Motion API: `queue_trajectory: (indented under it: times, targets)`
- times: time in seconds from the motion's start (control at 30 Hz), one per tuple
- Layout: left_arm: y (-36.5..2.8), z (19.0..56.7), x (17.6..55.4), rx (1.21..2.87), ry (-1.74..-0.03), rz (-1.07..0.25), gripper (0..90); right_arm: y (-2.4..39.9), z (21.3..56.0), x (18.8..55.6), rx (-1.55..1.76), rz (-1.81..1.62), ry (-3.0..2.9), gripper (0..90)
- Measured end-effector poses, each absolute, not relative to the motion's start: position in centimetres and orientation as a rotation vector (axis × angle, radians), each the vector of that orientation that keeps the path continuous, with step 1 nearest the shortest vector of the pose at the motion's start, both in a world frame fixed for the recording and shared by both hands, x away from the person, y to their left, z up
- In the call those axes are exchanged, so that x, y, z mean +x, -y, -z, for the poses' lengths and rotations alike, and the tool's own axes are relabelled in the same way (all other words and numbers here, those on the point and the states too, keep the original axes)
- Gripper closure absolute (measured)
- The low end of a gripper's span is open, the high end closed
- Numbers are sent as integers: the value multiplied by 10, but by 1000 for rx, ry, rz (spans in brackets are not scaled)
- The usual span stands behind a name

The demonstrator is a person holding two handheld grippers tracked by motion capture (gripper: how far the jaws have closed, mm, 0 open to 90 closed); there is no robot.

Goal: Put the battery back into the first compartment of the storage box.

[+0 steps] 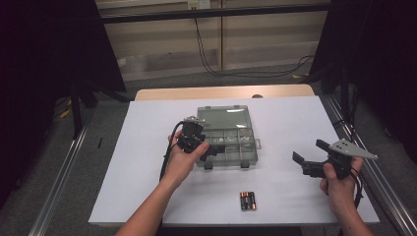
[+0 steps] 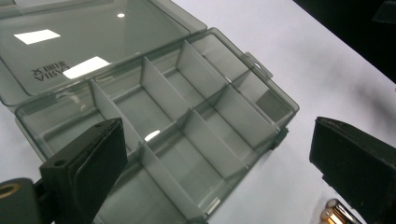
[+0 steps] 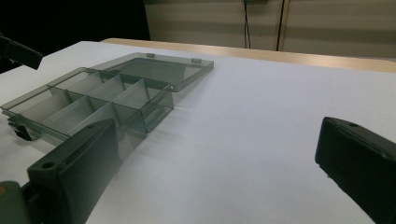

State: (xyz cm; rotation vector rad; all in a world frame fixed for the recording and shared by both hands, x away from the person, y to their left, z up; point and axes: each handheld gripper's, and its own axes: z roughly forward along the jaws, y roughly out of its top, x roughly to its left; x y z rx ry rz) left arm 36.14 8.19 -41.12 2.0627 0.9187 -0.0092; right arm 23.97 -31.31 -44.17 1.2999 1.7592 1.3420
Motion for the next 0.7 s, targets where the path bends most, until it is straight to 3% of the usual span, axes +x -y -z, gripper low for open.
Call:
queue_trajectory:
  times: [0.7]
  targets:
    - [-75, 406, 334, 2096, -879, 33, 50, 334, 446, 202, 1300, -1331, -1733, 0]
